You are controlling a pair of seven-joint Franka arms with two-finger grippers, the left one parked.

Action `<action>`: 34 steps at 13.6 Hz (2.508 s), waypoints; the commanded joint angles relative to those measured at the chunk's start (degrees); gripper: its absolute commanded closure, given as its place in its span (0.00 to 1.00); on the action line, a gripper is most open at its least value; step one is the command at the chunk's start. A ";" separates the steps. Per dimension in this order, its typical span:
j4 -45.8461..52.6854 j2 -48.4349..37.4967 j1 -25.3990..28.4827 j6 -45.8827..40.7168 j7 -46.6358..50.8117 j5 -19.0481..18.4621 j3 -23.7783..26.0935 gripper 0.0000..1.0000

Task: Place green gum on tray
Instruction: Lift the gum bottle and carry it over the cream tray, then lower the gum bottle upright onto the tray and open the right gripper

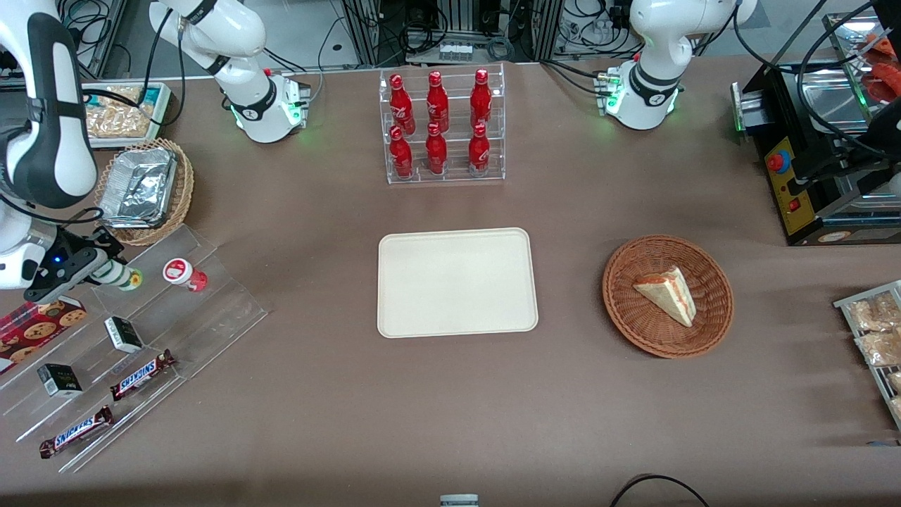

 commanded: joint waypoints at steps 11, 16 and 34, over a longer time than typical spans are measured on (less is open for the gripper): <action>7.93 5.37 34.08 -6.23 59.03 7.63 -0.02 1.00; 18.57 18.55 46.06 -0.35 83.32 7.72 -0.02 1.00; 29.13 38.88 60.66 17.15 106.56 5.53 -0.37 1.00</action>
